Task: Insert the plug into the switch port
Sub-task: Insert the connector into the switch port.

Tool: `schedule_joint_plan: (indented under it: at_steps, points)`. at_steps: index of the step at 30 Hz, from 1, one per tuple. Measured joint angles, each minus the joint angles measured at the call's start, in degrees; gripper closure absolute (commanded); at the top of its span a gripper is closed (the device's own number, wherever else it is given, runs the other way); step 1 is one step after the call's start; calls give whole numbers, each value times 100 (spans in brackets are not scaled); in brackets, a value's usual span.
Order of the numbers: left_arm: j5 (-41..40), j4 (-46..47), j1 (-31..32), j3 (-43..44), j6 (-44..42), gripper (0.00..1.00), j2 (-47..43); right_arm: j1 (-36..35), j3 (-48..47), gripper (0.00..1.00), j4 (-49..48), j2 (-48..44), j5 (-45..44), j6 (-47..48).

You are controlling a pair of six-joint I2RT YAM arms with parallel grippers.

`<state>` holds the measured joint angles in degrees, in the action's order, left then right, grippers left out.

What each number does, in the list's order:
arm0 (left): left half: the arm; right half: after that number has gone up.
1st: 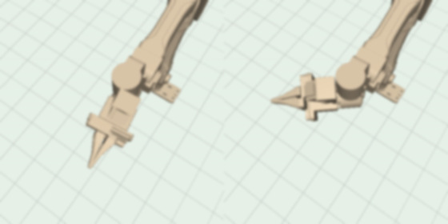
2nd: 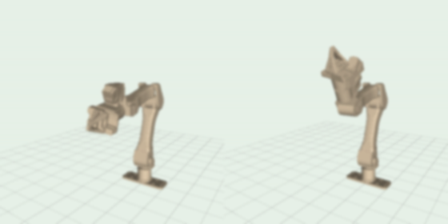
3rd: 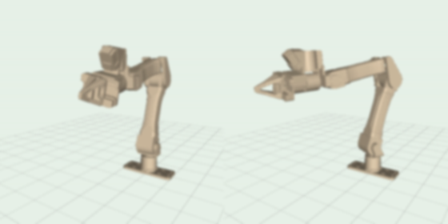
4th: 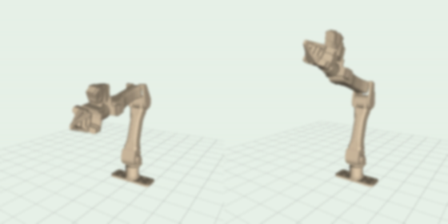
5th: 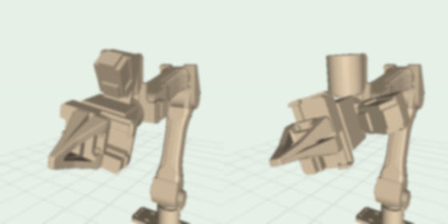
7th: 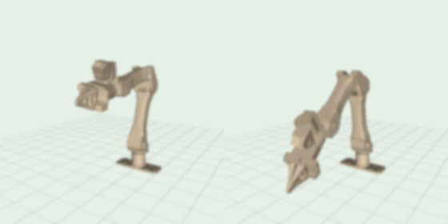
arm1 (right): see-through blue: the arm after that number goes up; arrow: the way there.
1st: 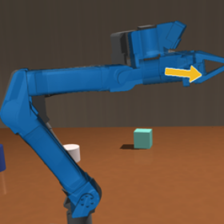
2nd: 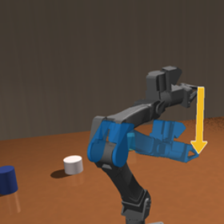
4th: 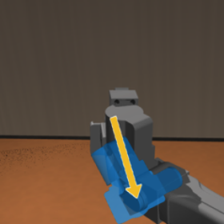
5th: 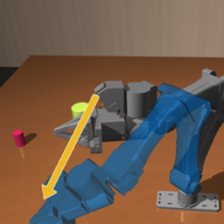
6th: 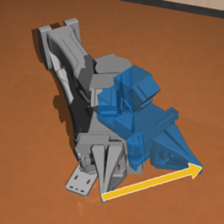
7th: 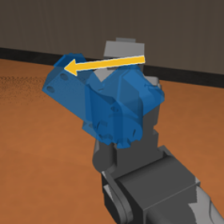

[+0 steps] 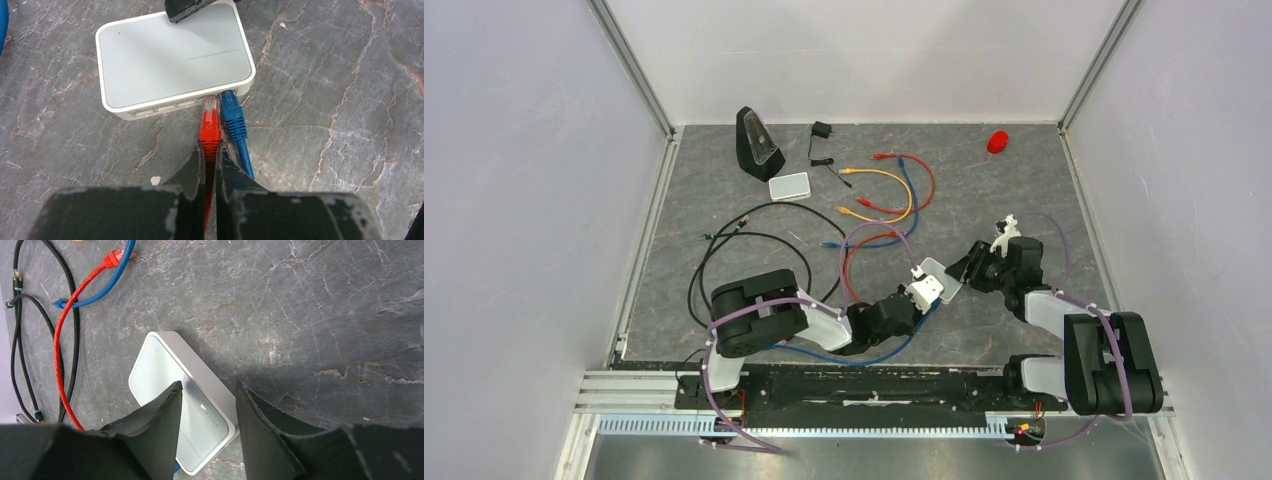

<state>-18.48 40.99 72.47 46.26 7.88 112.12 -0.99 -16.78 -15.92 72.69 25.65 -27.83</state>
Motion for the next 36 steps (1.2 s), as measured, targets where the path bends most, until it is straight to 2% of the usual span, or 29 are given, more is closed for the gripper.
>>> schedule_joint_plan:
  at_steps: [36]
  points:
    - [-737, -492, 118, 317, 11, 98, 76, 87, 603, 58, -975, -81, 192, -378]
